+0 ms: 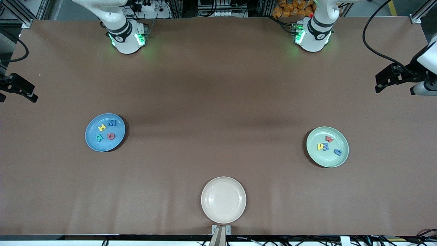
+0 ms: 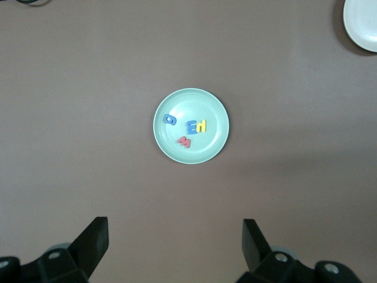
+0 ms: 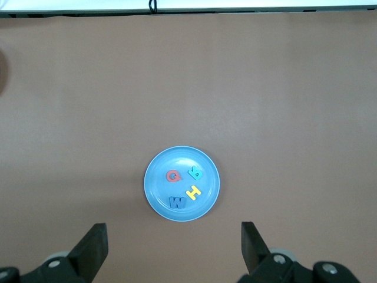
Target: Sort uppercase to blue plate, lowercase to green plate
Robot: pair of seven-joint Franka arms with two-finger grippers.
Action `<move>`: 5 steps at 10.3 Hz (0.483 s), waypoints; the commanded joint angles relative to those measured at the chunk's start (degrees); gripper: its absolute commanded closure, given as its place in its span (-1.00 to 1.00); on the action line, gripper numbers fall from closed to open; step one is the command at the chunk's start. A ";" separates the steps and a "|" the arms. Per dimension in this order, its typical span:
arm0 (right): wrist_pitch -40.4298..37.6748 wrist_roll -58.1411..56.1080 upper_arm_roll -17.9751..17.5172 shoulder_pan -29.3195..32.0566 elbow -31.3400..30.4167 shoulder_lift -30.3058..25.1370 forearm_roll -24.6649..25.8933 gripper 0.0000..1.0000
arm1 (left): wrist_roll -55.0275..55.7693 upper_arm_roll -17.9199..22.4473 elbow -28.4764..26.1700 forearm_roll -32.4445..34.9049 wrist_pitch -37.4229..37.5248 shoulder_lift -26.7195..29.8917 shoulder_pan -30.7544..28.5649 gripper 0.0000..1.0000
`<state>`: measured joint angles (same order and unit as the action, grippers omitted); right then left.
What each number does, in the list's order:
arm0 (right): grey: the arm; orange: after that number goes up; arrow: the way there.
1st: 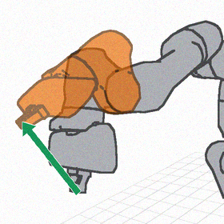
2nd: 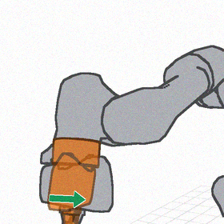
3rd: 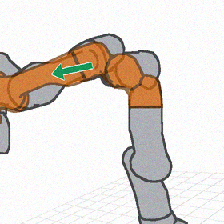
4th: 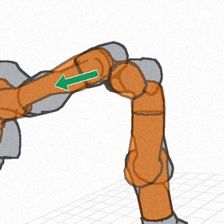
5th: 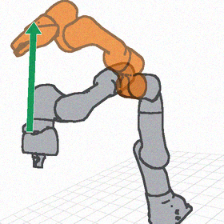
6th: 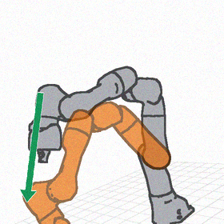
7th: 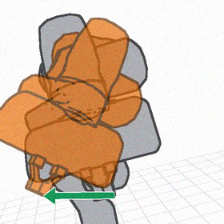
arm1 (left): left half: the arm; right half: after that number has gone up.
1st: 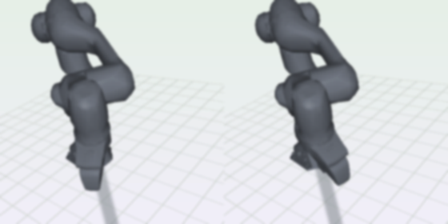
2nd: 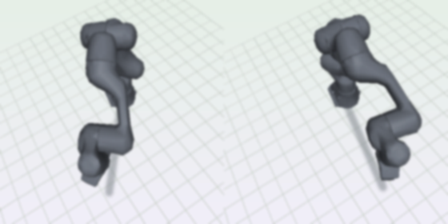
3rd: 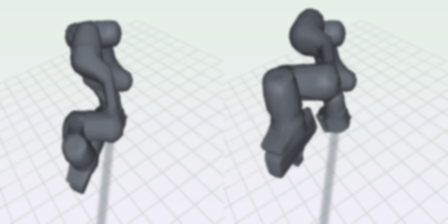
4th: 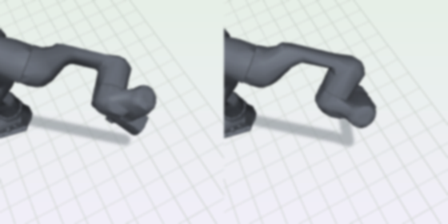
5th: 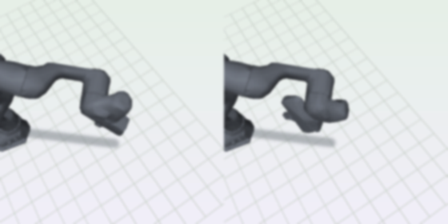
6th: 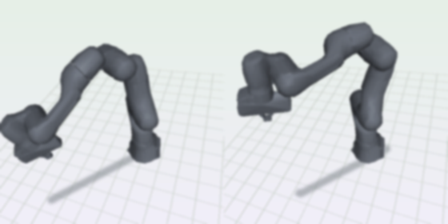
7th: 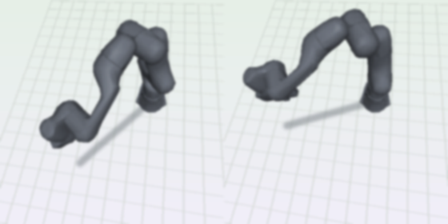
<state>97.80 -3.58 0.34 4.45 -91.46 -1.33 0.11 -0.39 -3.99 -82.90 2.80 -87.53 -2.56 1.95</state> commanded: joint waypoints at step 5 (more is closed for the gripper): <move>0.29 0.77 -1.40 0.57 -1.36 -1.30 -0.02 -1.00 | 1.35 -0.49 -0.95 -0.87 0.60 1.15 0.16 -1.00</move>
<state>97.78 -3.58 -0.25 4.44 -91.46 -1.33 0.11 0.04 -4.46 -82.99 2.80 -87.48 -2.56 2.05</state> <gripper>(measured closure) 0.000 0.000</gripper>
